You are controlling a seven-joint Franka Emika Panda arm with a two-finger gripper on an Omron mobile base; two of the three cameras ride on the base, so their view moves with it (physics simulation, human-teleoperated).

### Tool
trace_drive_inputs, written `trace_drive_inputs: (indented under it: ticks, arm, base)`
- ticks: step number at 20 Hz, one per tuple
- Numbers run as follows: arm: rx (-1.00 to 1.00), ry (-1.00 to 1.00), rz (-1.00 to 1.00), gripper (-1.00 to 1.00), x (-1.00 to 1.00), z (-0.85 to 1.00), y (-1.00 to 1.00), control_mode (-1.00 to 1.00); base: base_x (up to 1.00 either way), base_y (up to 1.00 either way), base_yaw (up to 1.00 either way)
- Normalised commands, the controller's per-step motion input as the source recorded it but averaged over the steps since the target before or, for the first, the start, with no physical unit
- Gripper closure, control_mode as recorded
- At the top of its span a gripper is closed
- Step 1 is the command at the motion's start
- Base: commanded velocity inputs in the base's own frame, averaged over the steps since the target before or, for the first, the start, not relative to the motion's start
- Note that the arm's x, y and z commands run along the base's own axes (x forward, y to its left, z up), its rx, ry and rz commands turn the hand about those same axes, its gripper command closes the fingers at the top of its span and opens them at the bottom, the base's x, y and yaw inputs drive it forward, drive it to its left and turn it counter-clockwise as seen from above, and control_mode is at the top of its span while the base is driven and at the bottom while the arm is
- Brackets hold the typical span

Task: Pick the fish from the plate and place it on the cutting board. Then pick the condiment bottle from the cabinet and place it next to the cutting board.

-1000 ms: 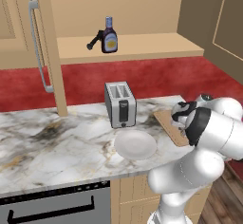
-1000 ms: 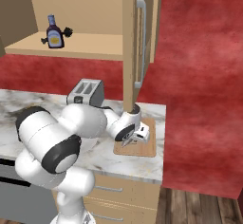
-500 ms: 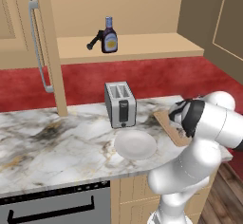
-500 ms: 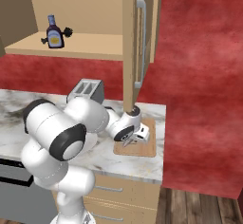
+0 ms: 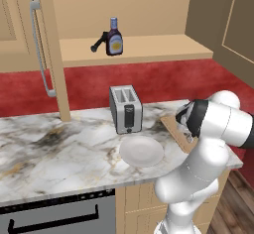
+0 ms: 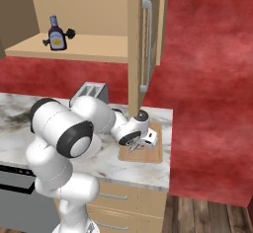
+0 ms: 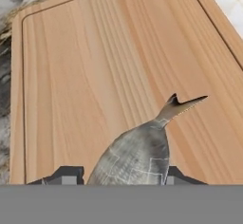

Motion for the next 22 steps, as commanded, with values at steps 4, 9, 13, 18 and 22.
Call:
trace_drive_inputs:
  ticks: [4,9,13,18,22]
  arm:
    - [0.00,-0.02,0.00,1.00,0.07,-0.26,0.00,-1.00]
    - [0.00,-0.04,0.00,1.00,0.02,-0.35,0.00,-1.00]
    - [0.00,-0.04,0.00,-1.00,0.02,-0.29,0.00,-1.00]
    - [0.00,-0.01,0.00,-1.00,0.01,-0.06,0.00,-1.00]
    - [0.00,0.00,0.00,-1.00,0.00,0.00,0.00,-1.00]
  base:
    - [0.00,0.00,0.00]
    - [0.00,0.00,0.00]
    - [0.00,0.00,0.00]
    - [0.00,0.00,0.00]
    - [0.00,0.00,0.00]
